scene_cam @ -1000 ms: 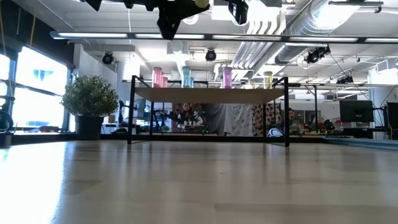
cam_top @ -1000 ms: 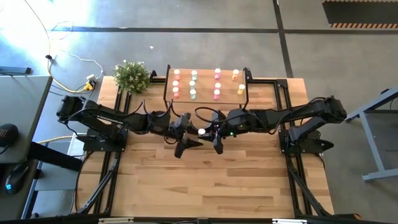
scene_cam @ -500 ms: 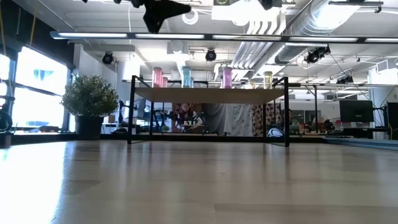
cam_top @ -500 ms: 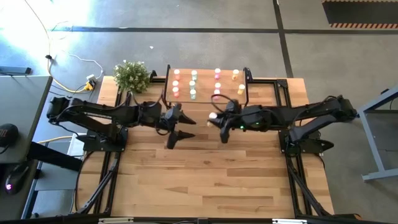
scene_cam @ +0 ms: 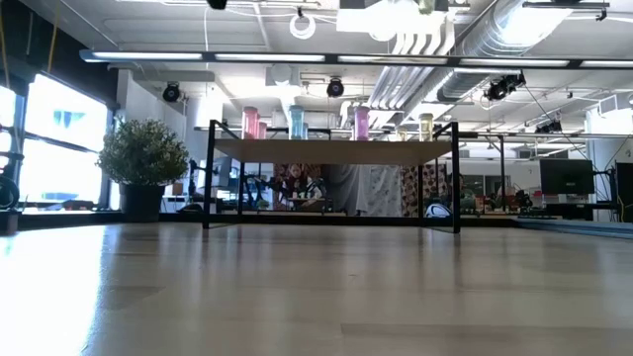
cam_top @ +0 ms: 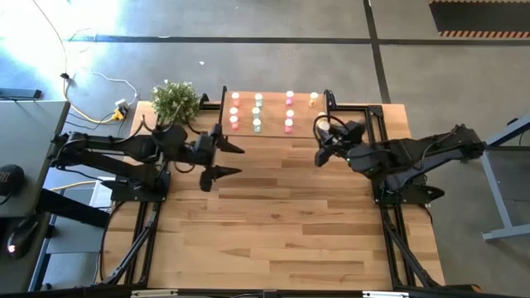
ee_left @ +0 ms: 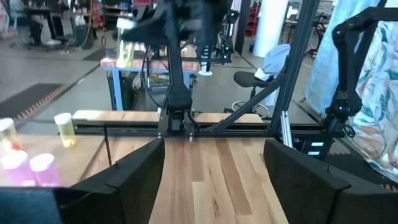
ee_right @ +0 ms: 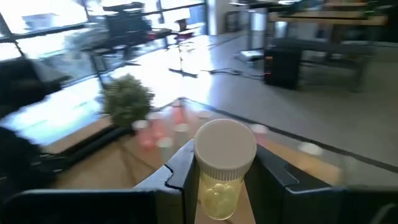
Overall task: Pick and place medicine bottles onto shelf by color
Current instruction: Put the yellow pill bottle on the shelf aligned with the other yellow pill bottles
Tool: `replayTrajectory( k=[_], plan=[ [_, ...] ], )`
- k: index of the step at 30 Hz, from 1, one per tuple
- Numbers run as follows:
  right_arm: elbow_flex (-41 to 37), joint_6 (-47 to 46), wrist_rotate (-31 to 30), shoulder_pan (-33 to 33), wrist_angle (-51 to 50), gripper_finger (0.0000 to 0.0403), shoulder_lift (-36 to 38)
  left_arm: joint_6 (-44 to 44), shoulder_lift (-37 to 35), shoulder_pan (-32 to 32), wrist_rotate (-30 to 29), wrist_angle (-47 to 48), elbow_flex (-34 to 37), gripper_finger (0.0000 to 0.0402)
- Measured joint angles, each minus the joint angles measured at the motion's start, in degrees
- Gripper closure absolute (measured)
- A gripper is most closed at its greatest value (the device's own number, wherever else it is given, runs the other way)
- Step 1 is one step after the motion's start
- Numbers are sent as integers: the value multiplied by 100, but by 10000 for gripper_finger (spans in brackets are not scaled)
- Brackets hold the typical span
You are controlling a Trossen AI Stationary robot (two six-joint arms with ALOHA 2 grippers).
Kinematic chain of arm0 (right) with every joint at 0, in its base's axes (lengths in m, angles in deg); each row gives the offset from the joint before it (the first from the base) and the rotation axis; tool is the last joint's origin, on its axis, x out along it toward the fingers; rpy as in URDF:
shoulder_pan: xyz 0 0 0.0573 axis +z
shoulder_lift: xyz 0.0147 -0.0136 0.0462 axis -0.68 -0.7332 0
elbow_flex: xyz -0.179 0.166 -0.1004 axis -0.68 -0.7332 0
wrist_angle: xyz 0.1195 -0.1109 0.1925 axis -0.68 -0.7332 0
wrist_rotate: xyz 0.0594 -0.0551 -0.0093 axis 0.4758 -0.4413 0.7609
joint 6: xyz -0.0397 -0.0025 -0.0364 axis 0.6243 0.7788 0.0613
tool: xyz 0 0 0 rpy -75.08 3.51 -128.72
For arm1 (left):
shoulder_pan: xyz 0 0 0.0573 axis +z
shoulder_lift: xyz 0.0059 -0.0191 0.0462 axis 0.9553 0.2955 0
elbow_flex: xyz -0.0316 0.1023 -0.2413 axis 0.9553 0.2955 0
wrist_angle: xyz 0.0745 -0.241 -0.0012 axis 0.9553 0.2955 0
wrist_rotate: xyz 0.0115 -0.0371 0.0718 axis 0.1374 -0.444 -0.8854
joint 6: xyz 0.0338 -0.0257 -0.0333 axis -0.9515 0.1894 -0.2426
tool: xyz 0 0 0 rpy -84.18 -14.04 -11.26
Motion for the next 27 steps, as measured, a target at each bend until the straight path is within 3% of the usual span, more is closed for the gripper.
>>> replayTrajectory(
  k=[2,6,9,19,27],
  plan=[
    [0,-545,-399,58,-608,308,2,-99,-145,-2,-2,113,0,135],
    [-116,-1991,-579,33,-1757,308,-45,-120,-361,-1,-43,241,0,135],
    [-407,-2514,-568,-92,-1832,308,-45,-122,-426,0,-49,248,0,135],
    [-1473,-2099,285,-877,-818,308,-48,-125,-430,0,-540,244,0,135],
    [-1539,-1221,959,-1745,-669,308,62,-419,-430,-1,-992,244,0,135]
  ],
)
